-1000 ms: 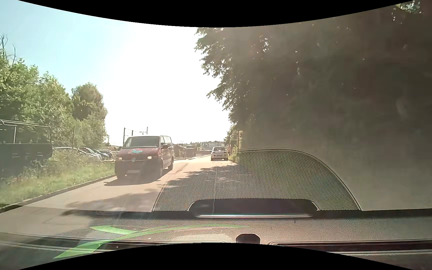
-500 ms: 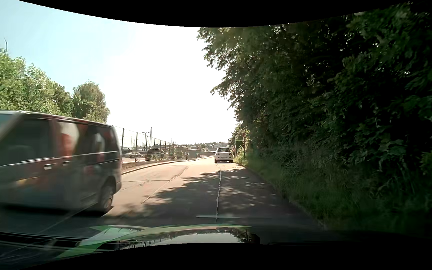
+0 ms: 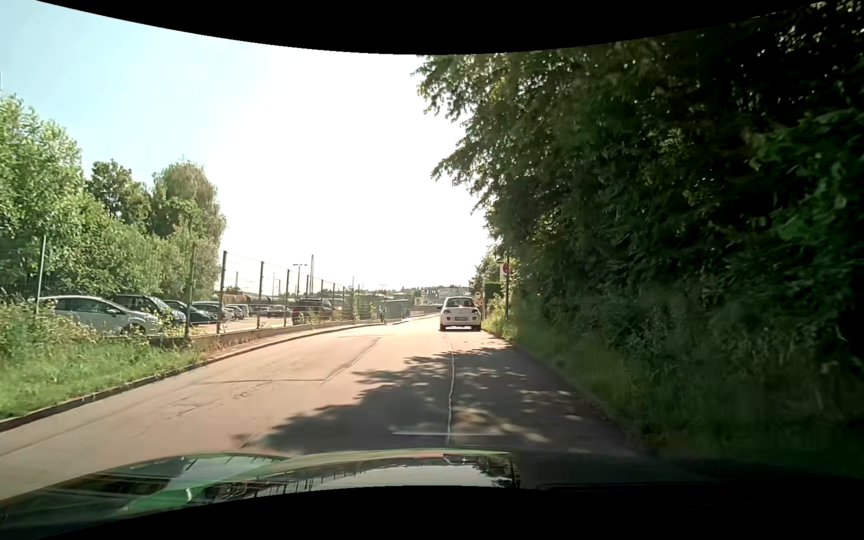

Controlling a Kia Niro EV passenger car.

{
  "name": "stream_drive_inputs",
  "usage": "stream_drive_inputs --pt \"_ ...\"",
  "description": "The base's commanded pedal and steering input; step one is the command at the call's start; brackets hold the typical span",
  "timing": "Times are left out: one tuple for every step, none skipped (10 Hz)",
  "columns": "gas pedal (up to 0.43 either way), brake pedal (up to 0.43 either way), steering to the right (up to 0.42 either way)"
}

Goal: Follow the waypoints while adhering to traffic rules and regulations

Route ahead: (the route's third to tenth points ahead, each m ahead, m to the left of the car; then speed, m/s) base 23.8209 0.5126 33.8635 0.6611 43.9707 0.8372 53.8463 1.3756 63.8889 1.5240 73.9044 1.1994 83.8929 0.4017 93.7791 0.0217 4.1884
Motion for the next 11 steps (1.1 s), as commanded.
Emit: stream_drive_inputs --pt "0.138 0.000 -0.067" --pt "0.138 0.000 -0.070" --pt "0.138 0.000 -0.079" --pt "0.138 0.000 -0.091" --pt "0.138 0.000 -0.103" --pt "0.138 0.000 -0.112" --pt "0.138 0.000 -0.120" --pt "0.138 0.000 -0.126" --pt "0.138 0.000 -0.127" --pt "0.138 0.000 -0.127" --pt "0.150 0.000 -0.127"
